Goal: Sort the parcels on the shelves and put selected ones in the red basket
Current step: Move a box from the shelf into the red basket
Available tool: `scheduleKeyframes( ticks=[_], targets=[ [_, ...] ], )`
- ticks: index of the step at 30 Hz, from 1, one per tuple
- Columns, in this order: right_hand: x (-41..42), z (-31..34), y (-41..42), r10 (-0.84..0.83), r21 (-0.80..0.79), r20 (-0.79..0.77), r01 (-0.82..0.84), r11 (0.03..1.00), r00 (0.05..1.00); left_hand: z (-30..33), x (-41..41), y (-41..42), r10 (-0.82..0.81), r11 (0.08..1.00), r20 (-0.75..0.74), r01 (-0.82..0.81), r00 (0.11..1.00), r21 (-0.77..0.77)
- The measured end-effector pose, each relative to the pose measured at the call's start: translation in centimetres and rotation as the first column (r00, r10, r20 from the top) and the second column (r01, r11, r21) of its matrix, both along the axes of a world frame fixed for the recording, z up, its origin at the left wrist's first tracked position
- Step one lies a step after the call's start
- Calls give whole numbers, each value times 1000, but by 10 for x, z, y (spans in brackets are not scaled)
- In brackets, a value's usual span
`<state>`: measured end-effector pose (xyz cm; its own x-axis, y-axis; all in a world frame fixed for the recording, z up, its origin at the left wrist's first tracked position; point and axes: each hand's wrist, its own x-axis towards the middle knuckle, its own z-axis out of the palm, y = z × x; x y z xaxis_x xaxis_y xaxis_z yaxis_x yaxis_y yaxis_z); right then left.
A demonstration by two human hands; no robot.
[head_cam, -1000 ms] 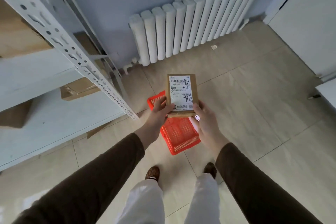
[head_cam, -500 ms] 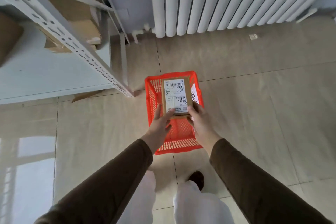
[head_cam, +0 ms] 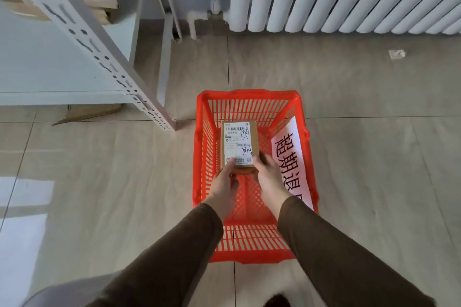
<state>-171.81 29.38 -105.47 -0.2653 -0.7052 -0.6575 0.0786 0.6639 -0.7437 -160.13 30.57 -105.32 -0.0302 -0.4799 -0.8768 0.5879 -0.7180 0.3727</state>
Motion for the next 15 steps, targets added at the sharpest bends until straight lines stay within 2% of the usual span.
scheduleKeyframes(
  ticks=[4,7,11,15],
  targets=[
    [8,-58,-19,-19,-6,-47,19,1000,999,-55,-6,-20,53,999,1,-53,999,-9],
    [12,-90,-30,-36,13,-20,36,999,999,-86,-9,-32,79,997,40,-79,996,-6],
    [18,-115,-42,-9,5,-5,9,1000,1000,-120,-10,-44,106,994,132,-109,985,11],
    [25,-125,-45,-18,26,-11,18,999,1000,-134,-8,-45,110,994,135,-113,985,15]
  ],
)
